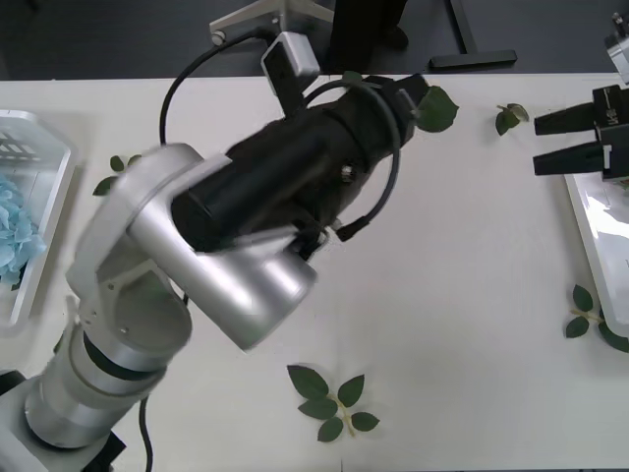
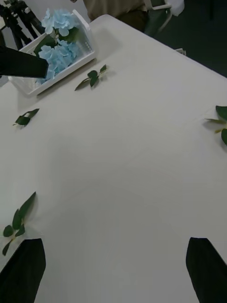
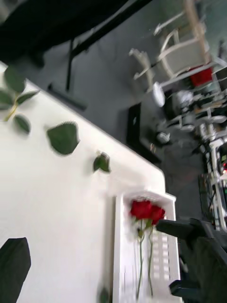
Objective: Place the red flowers into the right box and the blue flowers into the left box. If a person shows an open palm, hand one flower to the person first, then continue sorting.
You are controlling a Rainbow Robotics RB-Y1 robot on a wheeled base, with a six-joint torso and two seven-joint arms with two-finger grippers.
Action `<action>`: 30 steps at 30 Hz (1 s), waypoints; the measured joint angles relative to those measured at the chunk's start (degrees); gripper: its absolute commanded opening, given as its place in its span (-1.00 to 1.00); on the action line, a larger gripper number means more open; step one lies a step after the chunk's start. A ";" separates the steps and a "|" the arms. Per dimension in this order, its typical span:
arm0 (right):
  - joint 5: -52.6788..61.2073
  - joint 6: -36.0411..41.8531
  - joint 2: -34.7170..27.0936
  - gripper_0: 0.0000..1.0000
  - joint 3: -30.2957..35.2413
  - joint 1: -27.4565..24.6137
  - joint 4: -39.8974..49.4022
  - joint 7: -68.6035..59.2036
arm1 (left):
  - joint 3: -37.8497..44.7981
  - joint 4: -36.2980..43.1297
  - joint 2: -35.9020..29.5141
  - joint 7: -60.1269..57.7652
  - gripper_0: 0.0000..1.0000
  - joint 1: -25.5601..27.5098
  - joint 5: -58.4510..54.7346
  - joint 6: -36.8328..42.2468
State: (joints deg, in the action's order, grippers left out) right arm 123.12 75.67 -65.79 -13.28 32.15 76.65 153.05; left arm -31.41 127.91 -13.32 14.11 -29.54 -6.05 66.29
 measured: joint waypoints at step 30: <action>7.98 -2.96 -2.80 0.74 0.00 -4.29 5.52 0.01 | 37.76 -2.78 -20.39 93.41 1.00 30.98 -88.38 -7.14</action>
State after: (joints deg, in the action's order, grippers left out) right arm 131.10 72.71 -68.59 -13.28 27.86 82.17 153.06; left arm 6.35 125.13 -33.72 107.52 1.44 -94.43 59.16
